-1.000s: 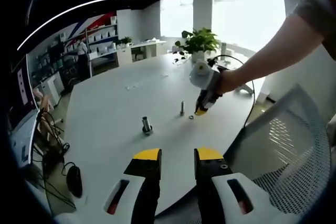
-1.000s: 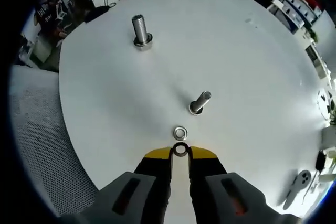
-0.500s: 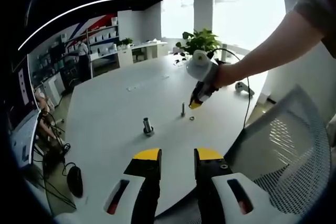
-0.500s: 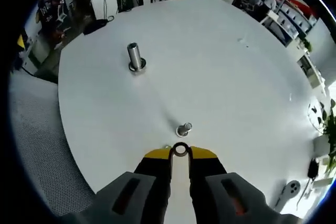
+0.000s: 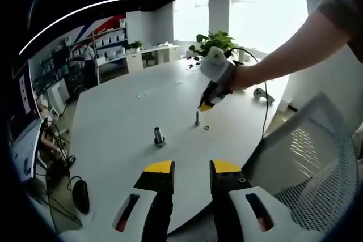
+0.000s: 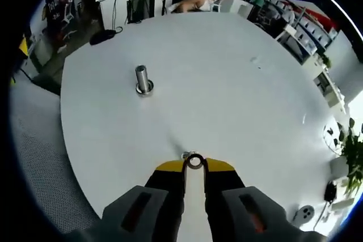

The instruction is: Place the washer onto the threaded stud by aligning its center hole with the stud, sliding it down to the base, and recovering from edge contact or off-axis alignment until the washer reaches the visible bottom stop.

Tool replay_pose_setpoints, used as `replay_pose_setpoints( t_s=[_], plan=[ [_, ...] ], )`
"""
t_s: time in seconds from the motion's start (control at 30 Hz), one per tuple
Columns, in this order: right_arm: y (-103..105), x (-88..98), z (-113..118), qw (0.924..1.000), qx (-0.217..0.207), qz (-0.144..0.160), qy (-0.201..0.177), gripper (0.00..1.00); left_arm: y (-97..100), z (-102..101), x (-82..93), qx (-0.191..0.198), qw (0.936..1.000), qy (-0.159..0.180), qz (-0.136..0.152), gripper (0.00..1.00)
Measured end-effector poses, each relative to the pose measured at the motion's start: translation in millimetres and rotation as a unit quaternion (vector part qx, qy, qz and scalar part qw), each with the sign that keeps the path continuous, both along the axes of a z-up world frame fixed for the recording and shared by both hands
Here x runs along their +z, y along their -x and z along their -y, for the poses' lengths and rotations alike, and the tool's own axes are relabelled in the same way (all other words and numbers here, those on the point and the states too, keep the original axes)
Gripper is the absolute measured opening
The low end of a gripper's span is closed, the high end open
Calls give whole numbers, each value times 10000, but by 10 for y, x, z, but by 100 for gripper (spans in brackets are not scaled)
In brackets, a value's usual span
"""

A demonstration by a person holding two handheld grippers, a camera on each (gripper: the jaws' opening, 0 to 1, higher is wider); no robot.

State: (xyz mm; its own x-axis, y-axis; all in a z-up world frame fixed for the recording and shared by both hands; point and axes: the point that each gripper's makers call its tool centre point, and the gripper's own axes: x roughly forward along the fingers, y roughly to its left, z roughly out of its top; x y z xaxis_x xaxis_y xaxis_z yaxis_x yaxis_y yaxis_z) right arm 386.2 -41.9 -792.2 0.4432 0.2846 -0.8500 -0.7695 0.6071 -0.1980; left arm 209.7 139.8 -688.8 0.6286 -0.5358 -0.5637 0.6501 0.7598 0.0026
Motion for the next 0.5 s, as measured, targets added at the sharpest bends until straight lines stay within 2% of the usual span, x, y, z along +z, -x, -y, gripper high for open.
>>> replay_pose_setpoints(
  t_s=[0.5],
  plan=[
    [-57,-131,-22,9998,57,-177,112,13,0,-3,-3,14,10000,24,-26,23]
  ],
)
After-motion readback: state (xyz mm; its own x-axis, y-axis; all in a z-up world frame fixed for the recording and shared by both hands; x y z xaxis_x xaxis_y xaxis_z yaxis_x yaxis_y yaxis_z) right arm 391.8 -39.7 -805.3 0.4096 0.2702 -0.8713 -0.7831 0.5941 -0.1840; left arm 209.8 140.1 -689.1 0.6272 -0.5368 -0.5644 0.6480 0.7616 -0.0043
